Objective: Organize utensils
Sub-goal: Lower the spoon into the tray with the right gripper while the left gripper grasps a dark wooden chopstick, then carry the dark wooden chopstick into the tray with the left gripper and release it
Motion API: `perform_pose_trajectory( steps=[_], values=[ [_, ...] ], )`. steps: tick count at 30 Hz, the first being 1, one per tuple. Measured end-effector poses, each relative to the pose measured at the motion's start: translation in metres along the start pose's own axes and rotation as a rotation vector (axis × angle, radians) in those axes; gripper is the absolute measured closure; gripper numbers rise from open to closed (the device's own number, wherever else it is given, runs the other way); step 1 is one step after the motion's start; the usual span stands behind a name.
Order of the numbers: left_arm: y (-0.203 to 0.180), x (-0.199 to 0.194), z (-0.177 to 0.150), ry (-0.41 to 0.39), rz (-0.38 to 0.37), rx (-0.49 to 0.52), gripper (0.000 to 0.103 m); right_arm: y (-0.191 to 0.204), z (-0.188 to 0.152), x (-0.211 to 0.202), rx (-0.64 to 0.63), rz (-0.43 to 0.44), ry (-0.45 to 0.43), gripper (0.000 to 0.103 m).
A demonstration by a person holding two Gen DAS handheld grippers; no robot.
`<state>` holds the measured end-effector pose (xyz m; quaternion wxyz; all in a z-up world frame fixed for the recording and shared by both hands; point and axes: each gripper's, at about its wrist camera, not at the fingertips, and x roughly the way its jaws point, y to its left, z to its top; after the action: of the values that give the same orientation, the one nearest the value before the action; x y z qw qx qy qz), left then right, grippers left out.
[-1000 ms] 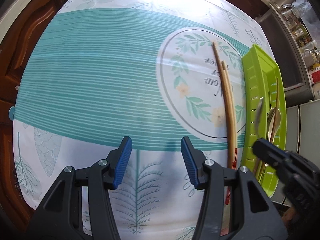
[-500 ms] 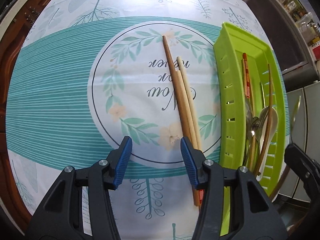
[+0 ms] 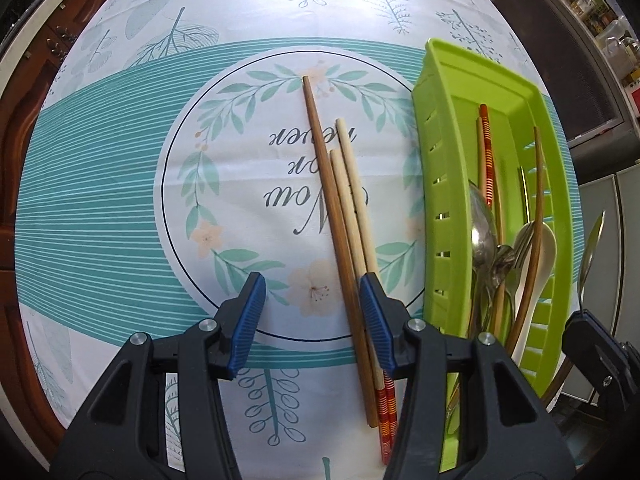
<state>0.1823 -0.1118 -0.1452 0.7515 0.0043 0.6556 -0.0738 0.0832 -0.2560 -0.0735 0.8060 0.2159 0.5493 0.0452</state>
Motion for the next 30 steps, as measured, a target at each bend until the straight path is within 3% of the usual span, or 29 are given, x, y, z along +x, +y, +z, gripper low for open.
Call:
perform_pose_trajectory(
  steps=[3,6,13,14,15,16,17,23,30],
  values=[
    [0.001,0.000,-0.001,-0.004,0.006,-0.001,0.058,-0.002,0.000,-0.001,0.005,0.003,0.001,0.098],
    [0.005,0.004,-0.005,0.012,0.012,-0.015,0.067,-0.002,0.000,0.000,0.003,0.003,0.002,0.098],
    [0.008,0.004,-0.007,0.004,0.051,0.019,0.070,-0.002,0.000,0.000,-0.003,0.001,0.006,0.098],
    [0.007,0.004,-0.007,0.004,0.047,0.024,0.073,-0.002,0.001,0.000,-0.002,-0.003,0.008,0.098],
    [0.005,0.003,-0.007,0.007,0.047,0.032,0.089,-0.004,0.001,0.001,0.000,-0.008,0.011,0.098],
    [0.004,0.004,-0.008,0.016,0.048,0.035,0.099,-0.005,0.001,0.001,0.002,-0.011,0.013,0.098],
    [0.004,0.004,-0.008,0.021,0.042,0.033,0.099,-0.006,0.002,0.002,0.004,-0.016,0.016,0.098],
    [0.016,-0.004,-0.016,0.044,-0.048,-0.019,0.099,-0.016,0.007,0.008,0.007,-0.068,0.046,0.097],
    [0.003,-0.056,-0.027,-0.020,-0.194,-0.003,0.099,-0.025,0.008,0.025,-0.013,-0.143,0.103,0.097]
  ],
)
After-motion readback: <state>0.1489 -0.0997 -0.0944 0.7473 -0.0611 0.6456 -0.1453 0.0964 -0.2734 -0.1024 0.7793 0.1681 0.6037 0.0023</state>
